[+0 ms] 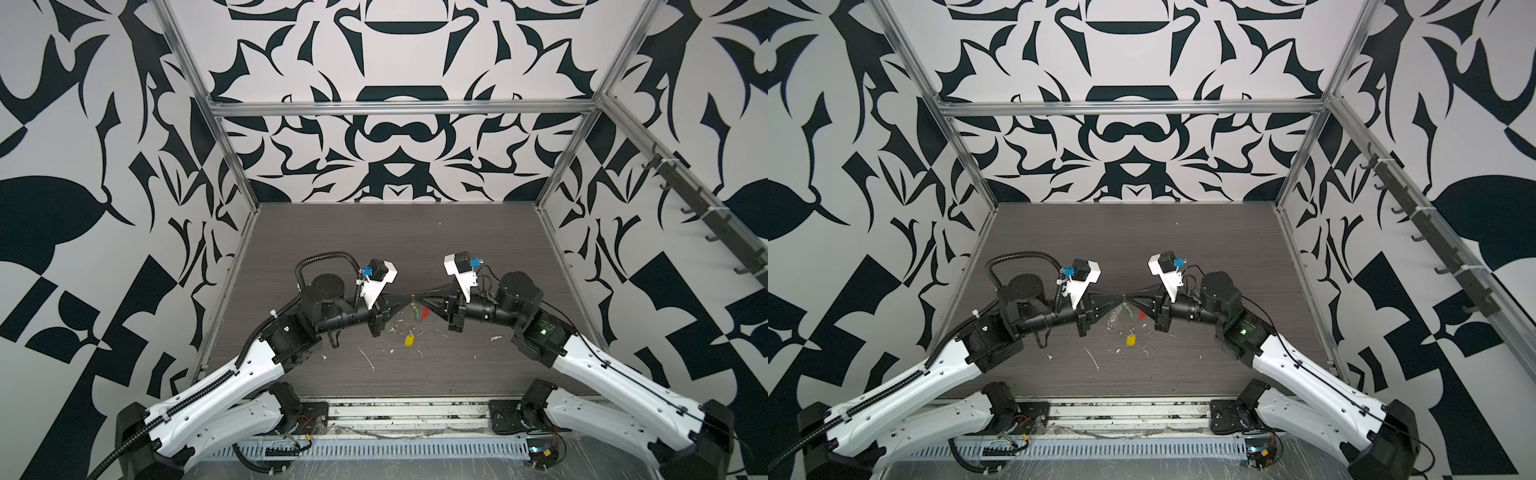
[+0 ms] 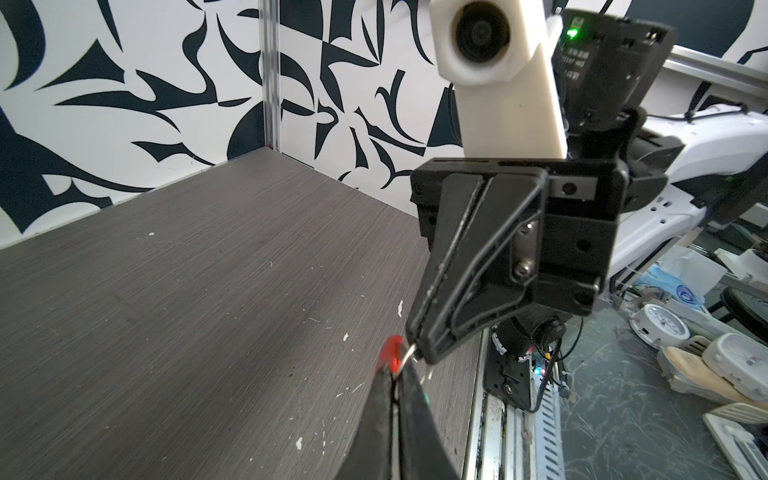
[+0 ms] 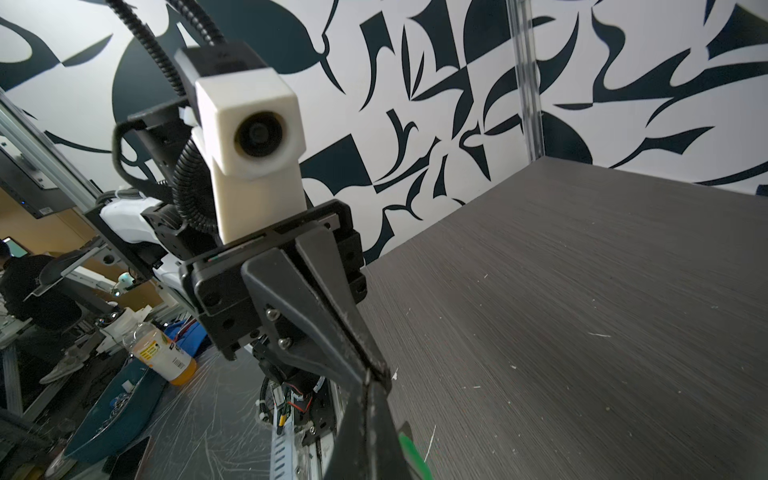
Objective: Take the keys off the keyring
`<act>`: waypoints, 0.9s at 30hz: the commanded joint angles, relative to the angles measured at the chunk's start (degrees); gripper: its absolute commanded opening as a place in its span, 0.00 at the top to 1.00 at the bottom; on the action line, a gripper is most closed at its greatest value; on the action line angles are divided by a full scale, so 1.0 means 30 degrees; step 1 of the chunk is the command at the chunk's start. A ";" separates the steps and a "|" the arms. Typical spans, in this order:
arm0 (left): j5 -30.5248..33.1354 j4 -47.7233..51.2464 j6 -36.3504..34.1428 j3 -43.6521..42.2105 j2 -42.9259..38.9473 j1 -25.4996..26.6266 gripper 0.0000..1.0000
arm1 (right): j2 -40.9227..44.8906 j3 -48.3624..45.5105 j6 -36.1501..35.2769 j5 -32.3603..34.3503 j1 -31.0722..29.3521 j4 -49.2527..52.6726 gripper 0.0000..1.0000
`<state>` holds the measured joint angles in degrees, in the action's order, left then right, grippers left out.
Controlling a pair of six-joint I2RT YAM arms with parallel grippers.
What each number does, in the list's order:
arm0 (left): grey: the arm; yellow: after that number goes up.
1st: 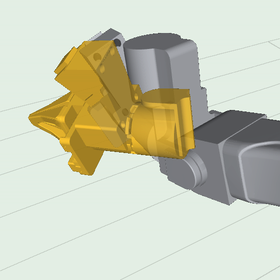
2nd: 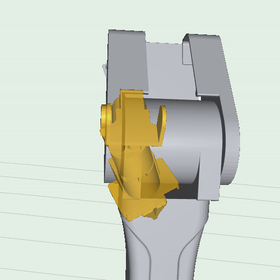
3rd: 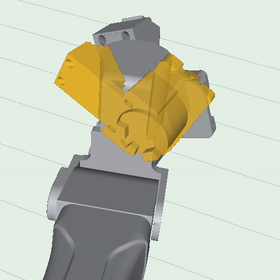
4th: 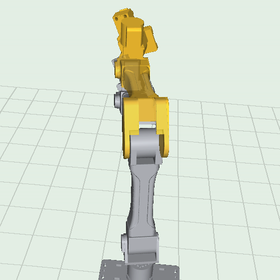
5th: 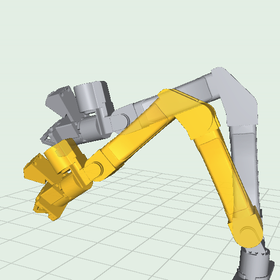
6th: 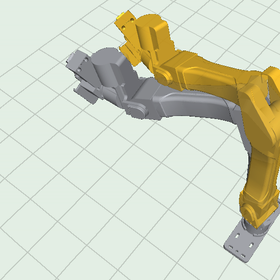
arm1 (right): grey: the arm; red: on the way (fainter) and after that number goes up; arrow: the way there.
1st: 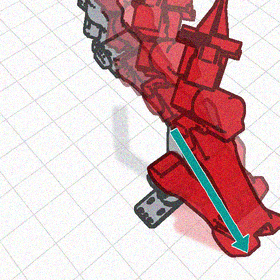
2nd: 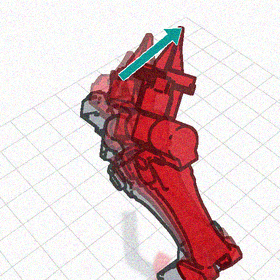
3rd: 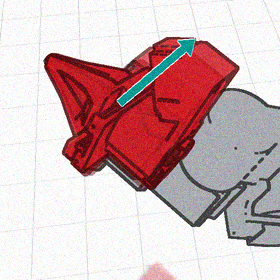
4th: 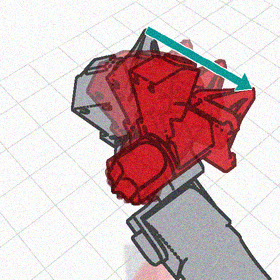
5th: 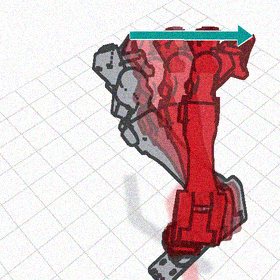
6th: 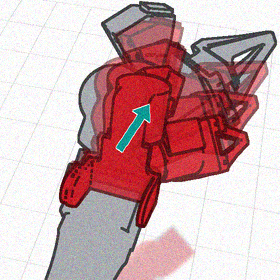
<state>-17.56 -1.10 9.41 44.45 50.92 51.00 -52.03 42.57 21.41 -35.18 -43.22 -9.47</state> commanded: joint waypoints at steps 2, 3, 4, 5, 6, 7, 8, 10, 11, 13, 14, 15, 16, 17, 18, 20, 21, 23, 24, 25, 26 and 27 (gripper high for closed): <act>-0.0807 -0.0462 0.0014 0.0114 -0.0216 0.0137 0.90 | -0.0891 0.2042 -0.1851 -0.1087 -0.0227 0.3661 1.00; -0.0835 -0.0424 0.0020 0.0093 -0.0215 0.0138 0.91 | -0.1031 0.2397 -0.2193 -0.1120 -0.0212 0.4227 1.00; -0.0931 -0.0423 0.0009 0.0096 -0.0214 0.0138 0.94 | -0.1131 0.2697 -0.2422 -0.1112 -0.0230 0.4659 1.00; -0.1027 -0.0394 0.0042 0.0112 -0.0243 0.0138 0.97 | -0.1280 0.3034 -0.2613 -0.0983 -0.0212 0.5036 1.00; -0.1103 -0.0394 0.0052 0.0097 -0.0243 0.0130 1.00 | -0.1396 0.3193 -0.2624 -0.0960 -0.0215 0.5127 1.00; -0.1104 -0.0422 0.0061 0.0099 -0.0244 0.0138 1.00 | -0.1504 0.3333 -0.2597 -0.0988 -0.0212 0.5179 1.00; -0.1085 -0.0445 0.0126 0.0133 -0.0251 0.0138 1.00 | -0.1641 0.3493 -0.2418 -0.1002 -0.0219 0.5113 1.00; -0.0980 -0.0659 0.0263 0.0098 -0.0280 0.0138 1.00 | -0.1830 0.3680 -0.2019 -0.1218 -0.0236 0.4733 1.00; -0.1015 -0.0888 0.0388 0.0069 -0.0302 0.0138 1.00 | -0.1846 0.3733 -0.1758 -0.1197 -0.0213 0.4518 1.00; -0.0811 -0.1486 0.0815 -0.0059 -0.0362 0.0138 1.00 | -0.1819 0.3741 -0.1344 -0.0859 -0.0237 0.4051 1.00; -0.0452 -0.1945 0.1176 -0.0187 -0.0403 0.0138 1.00 | -0.1738 0.3719 -0.1136 -0.0591 -0.0219 0.3879 1.00; -0.0034 -0.2511 0.1521 -0.0394 -0.0463 0.0138 1.00 | -0.1622 0.3601 -0.0909 -0.0092 -0.0215 0.3592 1.00; 0.0399 -0.3038 0.1838 -0.0620 -0.0532 0.0138 1.00 | -0.1421 0.3377 -0.0721 0.0274 -0.0215 0.3215 0.95; 0.0788 -0.3751 0.2205 -0.0943 -0.0644 0.0139 1.00 | -0.1180 0.3036 -0.0472 0.0514 -0.0219 0.2578 0.88; 0.1164 -0.4410 0.2589 -0.1254 -0.0732 0.0140 1.00 | -0.0898 0.2610 -0.0089 0.0634 -0.0217 0.1825 0.81; 0.1759 -0.5146 0.3083 -0.1592 -0.0855 0.0167 1.00 | -0.0365 0.1705 0.0615 0.1181 -0.0212 0.0121 0.73; 0.2026 -0.5518 0.3330 -0.1770 -0.0887 0.0166 1.00 | -0.0083 0.1226 0.0976 0.1547 -0.0212 -0.0764 0.70; 0.2654 -0.6330 0.3834 -0.2131 -0.1016 0.0174 1.00 | 0.0423 0.0227 0.1584 0.2249 -0.0238 -0.2448 0.69; 0.2773 -0.6794 0.4020 -0.2371 -0.1076 0.0173 1.00 | 0.0599 -0.0195 0.1788 0.2560 -0.0237 -0.3224 0.69; 0.2876 -0.7282 0.4275 -0.2618 -0.1171 0.0178 1.00 | 0.0828 -0.0636 0.2004 0.2916 -0.0241 -0.4005 0.68; 0.2924 -0.7744 0.4452 -0.2818 -0.1279 0.0172 1.00 | 0.1003 -0.1013 0.2206 0.3246 -0.0248 -0.4579 0.68; 0.2891 -0.8044 0.4556 -0.2935 -0.1348 0.0177 1.00 | 0.1103 -0.1273 0.2354 0.3414 -0.0249 -0.5061 0.68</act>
<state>-10.79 -16.95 19.84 36.67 48.47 51.40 -50.33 40.21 25.30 -28.69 -43.70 -13.50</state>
